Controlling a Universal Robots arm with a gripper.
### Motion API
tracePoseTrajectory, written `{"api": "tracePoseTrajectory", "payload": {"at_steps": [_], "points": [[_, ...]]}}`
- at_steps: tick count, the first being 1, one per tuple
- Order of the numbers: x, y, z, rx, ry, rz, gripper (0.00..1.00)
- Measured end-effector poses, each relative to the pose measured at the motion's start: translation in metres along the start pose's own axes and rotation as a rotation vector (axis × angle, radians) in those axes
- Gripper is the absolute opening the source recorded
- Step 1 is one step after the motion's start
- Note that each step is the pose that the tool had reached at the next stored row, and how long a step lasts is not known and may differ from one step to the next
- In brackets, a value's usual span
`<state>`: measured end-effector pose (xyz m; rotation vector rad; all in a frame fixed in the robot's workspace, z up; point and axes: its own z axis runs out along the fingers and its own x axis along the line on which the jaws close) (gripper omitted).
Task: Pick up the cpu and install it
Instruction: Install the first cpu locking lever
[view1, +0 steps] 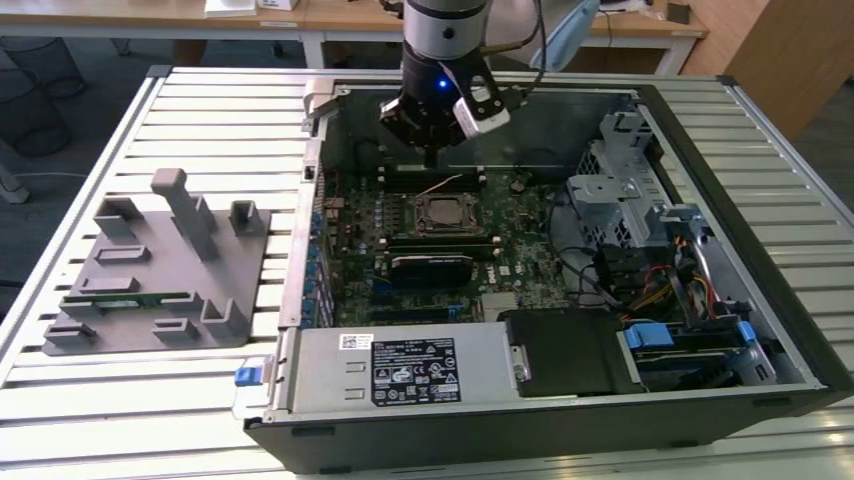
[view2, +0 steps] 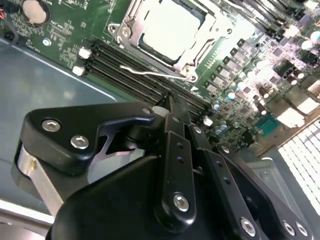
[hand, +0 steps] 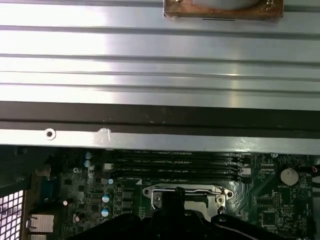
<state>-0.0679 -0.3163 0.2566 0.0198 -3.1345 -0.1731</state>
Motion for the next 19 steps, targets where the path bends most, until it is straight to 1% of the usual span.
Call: {"api": "tracePoseTrajectory", "payload": {"at_steps": [5, 10, 14, 16, 19], "points": [[-0.0018, -0.0006, 0.0048, 0.0116, 0.0004, 0.000, 0.11], [-0.0032, -0.0011, 0.0116, 0.0150, 0.0003, 0.000, 0.11], [-0.0043, -0.0013, 0.0151, 0.0244, 0.0005, 0.000, 0.11], [-0.0059, -0.0013, 0.0175, 0.0263, 0.0006, 0.000, 0.11], [-0.0077, -0.0011, 0.0217, 0.0268, 0.0005, 0.000, 0.11]]}}
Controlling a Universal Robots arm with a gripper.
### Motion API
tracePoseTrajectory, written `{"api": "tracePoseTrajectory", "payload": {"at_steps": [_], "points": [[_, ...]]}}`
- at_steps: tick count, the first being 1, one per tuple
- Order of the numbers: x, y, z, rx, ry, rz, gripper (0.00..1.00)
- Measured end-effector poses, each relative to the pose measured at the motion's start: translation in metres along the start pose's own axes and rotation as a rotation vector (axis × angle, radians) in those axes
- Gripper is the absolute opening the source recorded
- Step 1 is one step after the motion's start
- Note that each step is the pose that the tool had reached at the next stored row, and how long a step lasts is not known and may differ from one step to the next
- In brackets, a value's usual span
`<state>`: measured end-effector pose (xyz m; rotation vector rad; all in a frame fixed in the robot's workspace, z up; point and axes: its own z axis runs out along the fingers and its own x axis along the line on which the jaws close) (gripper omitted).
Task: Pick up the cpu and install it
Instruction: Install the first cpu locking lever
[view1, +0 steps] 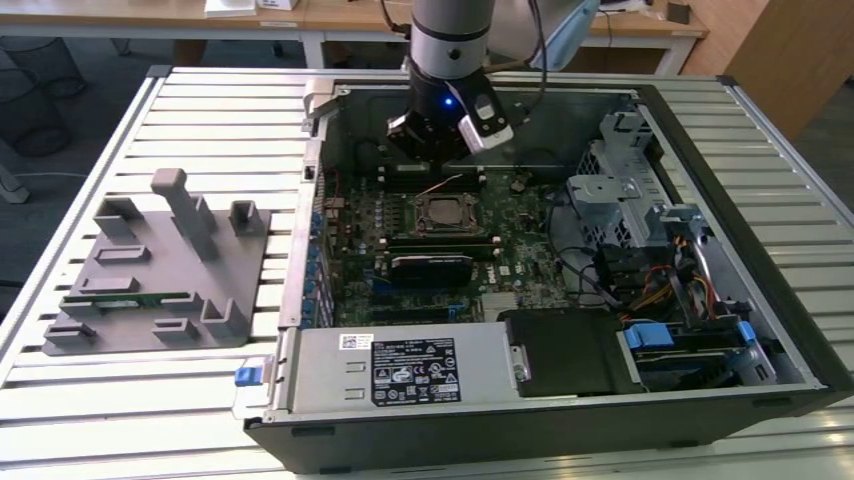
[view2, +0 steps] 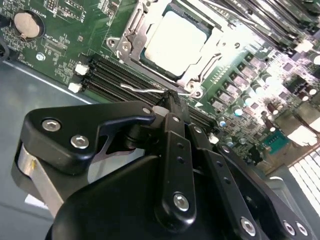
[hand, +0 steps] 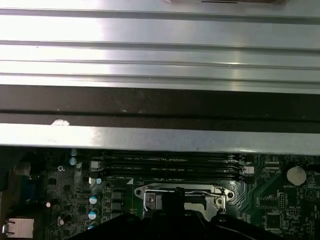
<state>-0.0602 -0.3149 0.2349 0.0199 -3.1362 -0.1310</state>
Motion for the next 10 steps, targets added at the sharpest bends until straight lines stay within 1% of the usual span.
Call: {"api": "tracePoseTrajectory", "payload": {"at_steps": [7, 10], "points": [[-0.0065, 0.0029, 0.0054, 0.0000, 0.0004, -0.005, 0.11], [-0.0068, 0.0036, 0.0061, 0.0001, 0.0006, -0.007, 0.11]]}}
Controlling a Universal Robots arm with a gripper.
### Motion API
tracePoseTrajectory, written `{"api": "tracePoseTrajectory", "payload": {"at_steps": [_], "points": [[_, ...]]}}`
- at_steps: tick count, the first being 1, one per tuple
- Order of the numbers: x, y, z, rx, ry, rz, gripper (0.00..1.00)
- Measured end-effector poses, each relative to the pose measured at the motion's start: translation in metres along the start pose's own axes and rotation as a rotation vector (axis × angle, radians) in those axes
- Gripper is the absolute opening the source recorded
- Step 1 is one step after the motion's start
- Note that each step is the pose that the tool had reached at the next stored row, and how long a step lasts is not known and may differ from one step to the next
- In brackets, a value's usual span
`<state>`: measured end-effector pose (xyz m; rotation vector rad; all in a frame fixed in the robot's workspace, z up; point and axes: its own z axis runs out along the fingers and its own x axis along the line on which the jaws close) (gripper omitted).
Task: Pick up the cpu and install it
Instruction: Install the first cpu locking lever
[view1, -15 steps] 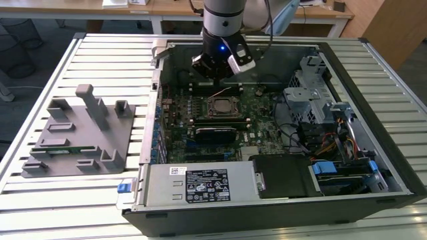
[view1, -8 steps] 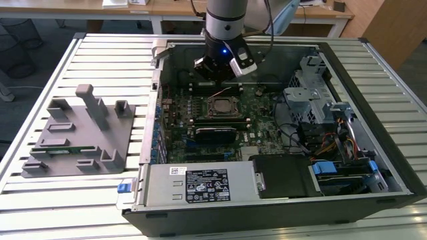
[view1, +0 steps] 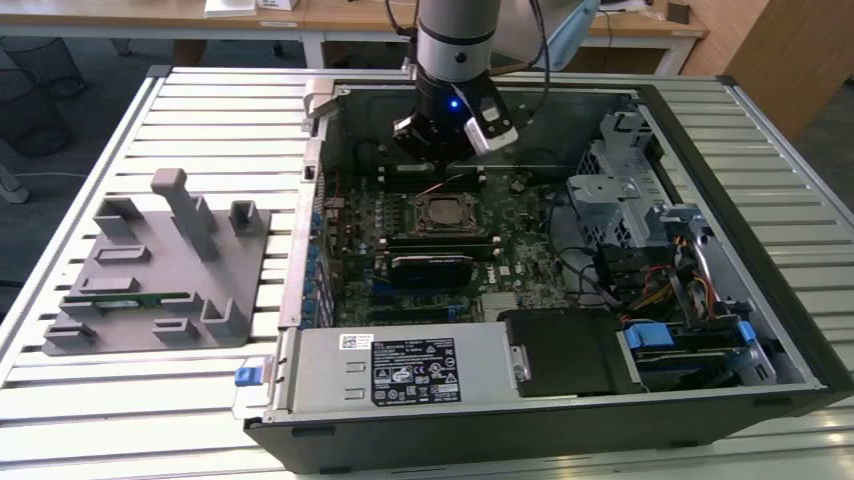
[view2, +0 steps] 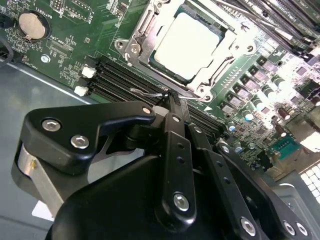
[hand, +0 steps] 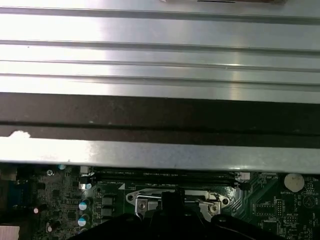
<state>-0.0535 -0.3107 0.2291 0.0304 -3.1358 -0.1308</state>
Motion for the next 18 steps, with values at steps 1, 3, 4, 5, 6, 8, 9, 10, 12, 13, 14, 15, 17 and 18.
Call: {"api": "tracePoseTrajectory", "payload": {"at_steps": [1, 3, 4, 5, 6, 8, 9, 10, 12, 13, 14, 15, 17, 18], "points": [[-0.0004, 0.0004, 0.0003, 0.0000, 0.0001, 0.000, 0.11], [-0.0020, 0.0014, 0.0009, 0.0000, 0.0002, -0.002, 0.11], [-0.0031, 0.0019, 0.0013, -0.0001, 0.0002, -0.002, 0.11], [-0.0043, 0.0024, 0.0017, 0.0000, 0.0003, -0.003, 0.11], [-0.0053, 0.0028, 0.0021, 0.0001, 0.0003, -0.003, 0.11], [-0.0072, 0.0037, 0.0033, 0.0000, 0.0004, -0.004, 0.11], [-0.0080, 0.0042, 0.0040, -0.0001, 0.0004, -0.005, 0.11], [-0.0087, 0.0046, 0.0048, -0.0001, 0.0004, -0.005, 0.11], [-0.0103, 0.0053, 0.0062, -0.0001, 0.0005, -0.006, 0.11], [-0.0111, 0.0055, 0.0070, 0.0000, 0.0006, -0.007, 0.11], [-0.0118, 0.0057, 0.0078, 0.0000, 0.0007, -0.007, 0.11], [-0.0126, 0.0058, 0.0087, 0.0000, 0.0008, -0.008, 0.11], [-0.0144, 0.0059, 0.0105, 0.0000, 0.0011, -0.008, 0.11], [-0.0153, 0.0059, 0.0115, -0.0001, 0.0012, -0.009, 0.11]]}}
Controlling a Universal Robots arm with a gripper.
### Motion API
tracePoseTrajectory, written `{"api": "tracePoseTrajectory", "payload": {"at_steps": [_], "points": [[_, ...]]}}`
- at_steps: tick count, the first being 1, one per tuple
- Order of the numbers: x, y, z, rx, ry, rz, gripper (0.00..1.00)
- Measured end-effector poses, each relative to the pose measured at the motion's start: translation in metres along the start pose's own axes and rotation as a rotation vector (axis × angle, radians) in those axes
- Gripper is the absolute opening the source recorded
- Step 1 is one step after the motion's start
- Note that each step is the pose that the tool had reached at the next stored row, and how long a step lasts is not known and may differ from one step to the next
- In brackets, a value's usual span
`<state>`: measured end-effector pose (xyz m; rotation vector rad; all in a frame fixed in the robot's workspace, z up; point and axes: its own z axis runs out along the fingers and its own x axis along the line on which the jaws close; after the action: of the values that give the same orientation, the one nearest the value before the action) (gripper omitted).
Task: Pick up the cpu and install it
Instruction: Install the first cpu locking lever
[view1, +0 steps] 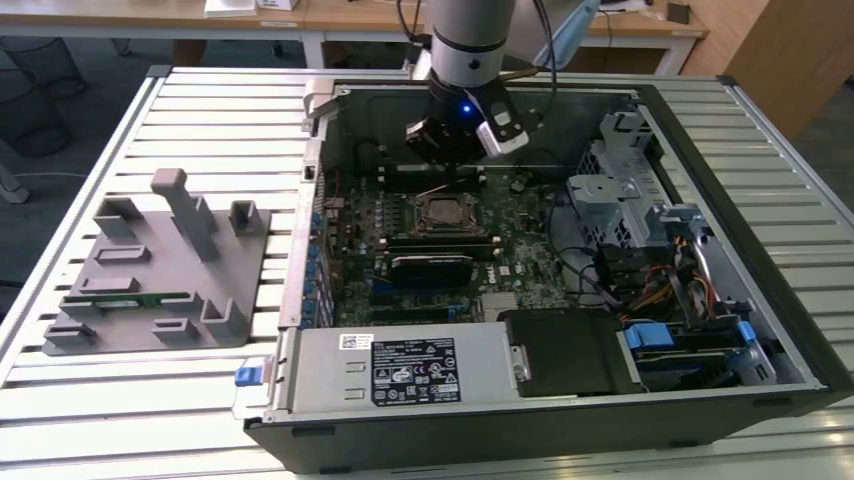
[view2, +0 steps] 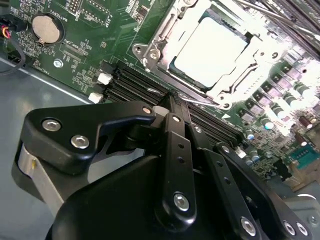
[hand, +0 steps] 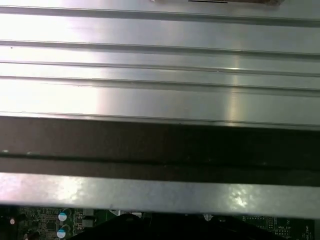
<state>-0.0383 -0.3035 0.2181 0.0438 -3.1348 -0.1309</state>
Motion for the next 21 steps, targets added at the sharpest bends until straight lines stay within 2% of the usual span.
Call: {"api": "tracePoseTrajectory", "payload": {"at_steps": [9, 14, 21], "points": [[-0.0033, -0.0009, 0.0083, 0.0001, 0.0002, -0.001, 0.11], [-0.0082, -0.0012, 0.0093, 0.0001, 0.0007, -0.001, 0.11], [-0.0093, -0.0014, 0.0126, 0.0000, 0.0006, -0.001, 0.11]]}}
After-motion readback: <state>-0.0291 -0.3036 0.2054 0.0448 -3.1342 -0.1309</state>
